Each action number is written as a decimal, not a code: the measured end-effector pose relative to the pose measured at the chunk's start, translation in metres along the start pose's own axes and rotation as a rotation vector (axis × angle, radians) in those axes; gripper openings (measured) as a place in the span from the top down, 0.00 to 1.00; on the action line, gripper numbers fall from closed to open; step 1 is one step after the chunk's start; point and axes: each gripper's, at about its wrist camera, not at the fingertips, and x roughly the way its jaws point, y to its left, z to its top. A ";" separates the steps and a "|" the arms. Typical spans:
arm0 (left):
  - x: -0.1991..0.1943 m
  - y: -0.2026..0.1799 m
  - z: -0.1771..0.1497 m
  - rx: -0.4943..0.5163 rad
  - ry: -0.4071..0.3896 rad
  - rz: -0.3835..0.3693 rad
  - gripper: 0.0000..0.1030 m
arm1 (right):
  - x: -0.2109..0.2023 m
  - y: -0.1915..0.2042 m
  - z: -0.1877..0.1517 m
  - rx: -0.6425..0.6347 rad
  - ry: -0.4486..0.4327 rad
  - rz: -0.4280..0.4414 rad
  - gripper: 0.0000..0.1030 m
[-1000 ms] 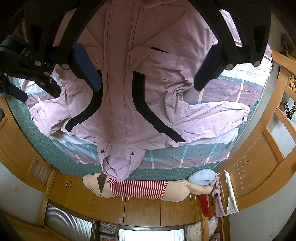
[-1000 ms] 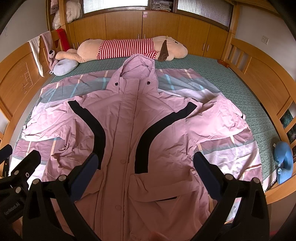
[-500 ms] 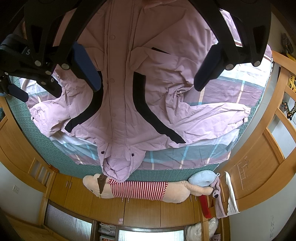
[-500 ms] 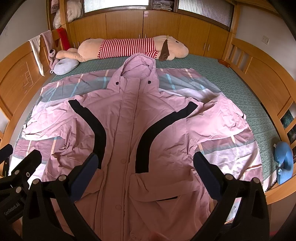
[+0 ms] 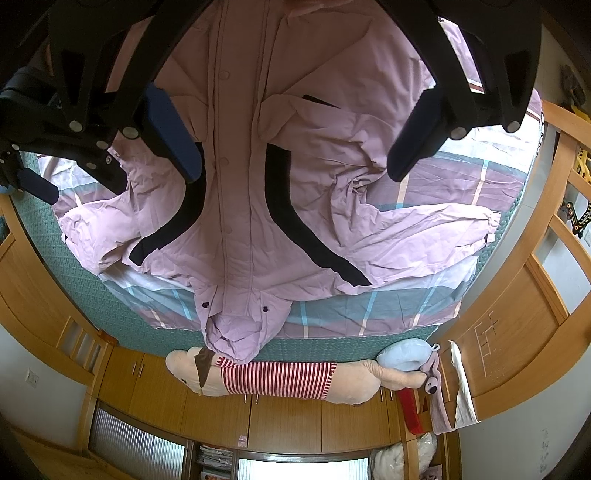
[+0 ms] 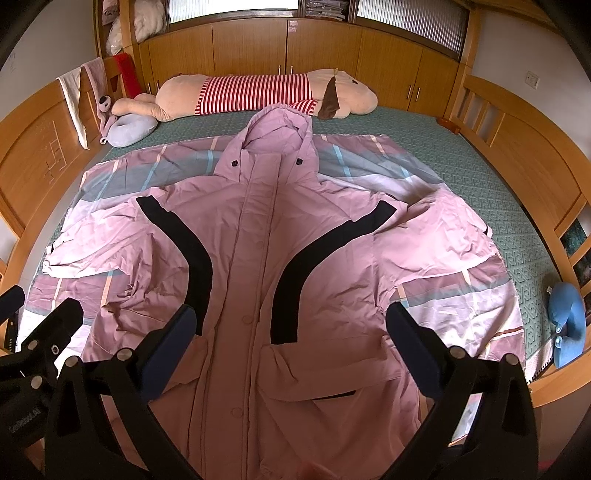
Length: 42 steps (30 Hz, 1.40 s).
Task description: Fold large clothes
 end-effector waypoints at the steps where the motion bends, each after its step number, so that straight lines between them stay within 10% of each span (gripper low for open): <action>1: 0.000 -0.001 0.001 0.001 0.000 0.000 0.02 | 0.000 -0.001 0.001 0.000 0.001 0.001 0.01; 16: 0.010 0.002 -0.014 0.015 0.007 -0.012 0.02 | -0.003 -0.016 0.004 0.027 -0.057 -0.002 0.01; 23: 0.048 0.029 0.000 -0.068 -0.001 0.035 0.02 | 0.015 -0.144 0.024 0.286 -0.442 -0.127 0.01; 28: 0.096 0.035 -0.001 -0.113 0.049 0.041 0.03 | 0.130 -0.249 0.004 0.339 -0.241 -0.306 0.01; 32: 0.126 0.021 -0.008 -0.092 0.018 0.037 0.14 | 0.190 -0.309 -0.011 0.405 -0.058 -0.184 0.01; 34: 0.141 0.012 -0.011 -0.059 0.044 0.046 0.61 | 0.208 -0.332 -0.027 0.475 -0.046 -0.113 0.01; 35: 0.153 0.007 -0.015 -0.031 0.085 0.050 0.65 | 0.219 -0.340 -0.031 0.530 -0.033 -0.066 0.01; 38: 0.178 0.004 -0.025 -0.044 0.190 -0.019 0.59 | 0.248 -0.373 -0.042 0.751 -0.036 0.095 0.01; 40: 0.191 0.006 -0.031 -0.084 0.253 -0.073 0.28 | 0.259 -0.385 -0.050 0.888 -0.044 0.156 0.05; 42: 0.195 0.005 -0.035 -0.076 0.249 -0.056 0.20 | 0.272 -0.393 -0.056 0.981 -0.041 0.202 0.08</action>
